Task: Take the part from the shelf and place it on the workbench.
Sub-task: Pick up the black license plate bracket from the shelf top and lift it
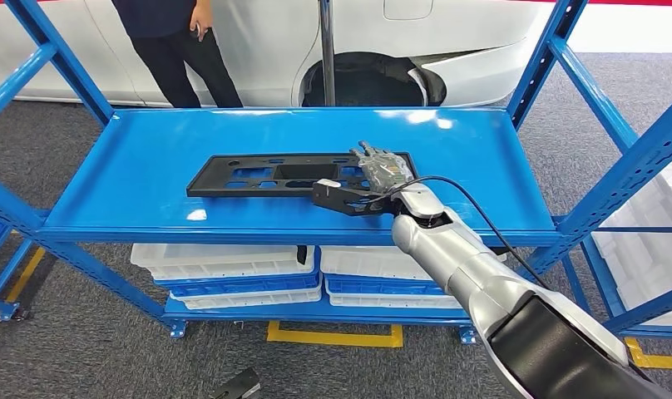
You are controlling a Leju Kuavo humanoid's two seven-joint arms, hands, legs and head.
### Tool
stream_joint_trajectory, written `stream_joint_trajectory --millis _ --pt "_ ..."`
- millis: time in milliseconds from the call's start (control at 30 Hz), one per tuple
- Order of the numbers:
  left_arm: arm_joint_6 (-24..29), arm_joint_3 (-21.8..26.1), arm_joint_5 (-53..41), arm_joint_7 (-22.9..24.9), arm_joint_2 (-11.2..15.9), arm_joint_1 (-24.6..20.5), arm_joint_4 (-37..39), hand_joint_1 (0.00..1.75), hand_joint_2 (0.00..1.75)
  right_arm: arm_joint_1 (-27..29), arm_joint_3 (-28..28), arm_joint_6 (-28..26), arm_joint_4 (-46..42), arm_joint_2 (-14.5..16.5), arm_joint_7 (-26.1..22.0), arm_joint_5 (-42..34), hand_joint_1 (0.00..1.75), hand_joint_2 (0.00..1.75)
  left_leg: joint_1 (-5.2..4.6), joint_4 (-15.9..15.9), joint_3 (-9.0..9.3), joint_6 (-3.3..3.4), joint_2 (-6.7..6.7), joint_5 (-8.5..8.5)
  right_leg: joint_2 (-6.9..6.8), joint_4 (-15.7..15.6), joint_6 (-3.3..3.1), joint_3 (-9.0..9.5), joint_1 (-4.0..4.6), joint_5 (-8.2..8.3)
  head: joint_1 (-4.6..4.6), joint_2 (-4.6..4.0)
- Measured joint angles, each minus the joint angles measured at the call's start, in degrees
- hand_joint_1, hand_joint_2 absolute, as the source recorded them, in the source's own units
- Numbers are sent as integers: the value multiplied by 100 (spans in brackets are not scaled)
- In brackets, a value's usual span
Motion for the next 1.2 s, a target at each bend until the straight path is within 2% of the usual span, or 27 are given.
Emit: stream_joint_trajectory --millis 1200 --pt "138 85 2 -2 0 -1 2 0 0 104 2 105 11 1 -30 15 0 175 0 0 0 0 0 0 0 0 0 0 0 0 0 0"
